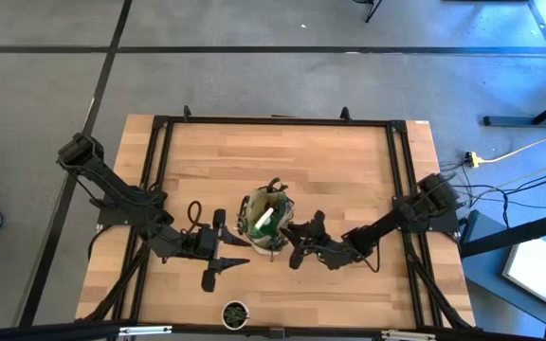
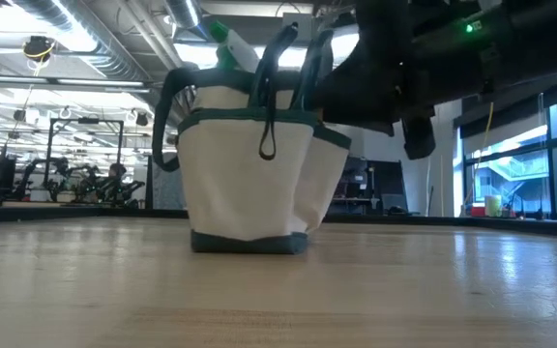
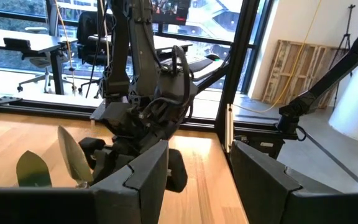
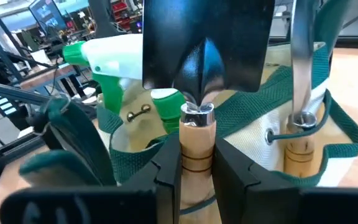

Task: Pick & Place Garden tools in Gardening bag
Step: Put the brown trowel into the side pocket of the green gardening bag

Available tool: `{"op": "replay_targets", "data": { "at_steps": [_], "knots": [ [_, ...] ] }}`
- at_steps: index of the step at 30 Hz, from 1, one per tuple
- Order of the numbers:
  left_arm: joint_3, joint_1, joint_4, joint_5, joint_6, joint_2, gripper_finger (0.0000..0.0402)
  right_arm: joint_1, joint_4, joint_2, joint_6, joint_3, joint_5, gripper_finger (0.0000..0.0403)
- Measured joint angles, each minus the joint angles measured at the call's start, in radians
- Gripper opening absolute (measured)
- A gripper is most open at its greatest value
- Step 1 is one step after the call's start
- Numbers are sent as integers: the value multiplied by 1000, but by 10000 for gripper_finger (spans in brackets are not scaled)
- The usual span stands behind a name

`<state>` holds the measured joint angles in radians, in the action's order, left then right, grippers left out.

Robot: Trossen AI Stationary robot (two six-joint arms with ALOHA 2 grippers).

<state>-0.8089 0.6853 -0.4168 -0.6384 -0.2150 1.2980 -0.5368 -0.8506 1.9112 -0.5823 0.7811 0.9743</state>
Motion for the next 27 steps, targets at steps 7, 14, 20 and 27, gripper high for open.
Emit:
{"op": "replay_targets", "data": {
  "at_steps": [7,14,20,27],
  "knots": [
    [0,0,0,0,0,0,171,22,-1,36,-47,0,-8,61],
    [0,0,2,0,0,0,171,18,-9,35,-4,0,-9,70],
    [0,0,3,1,0,0,171,13,-38,34,33,0,-7,149],
    [0,0,3,1,-4,0,171,13,-40,34,34,0,-7,191]
  ]
}}
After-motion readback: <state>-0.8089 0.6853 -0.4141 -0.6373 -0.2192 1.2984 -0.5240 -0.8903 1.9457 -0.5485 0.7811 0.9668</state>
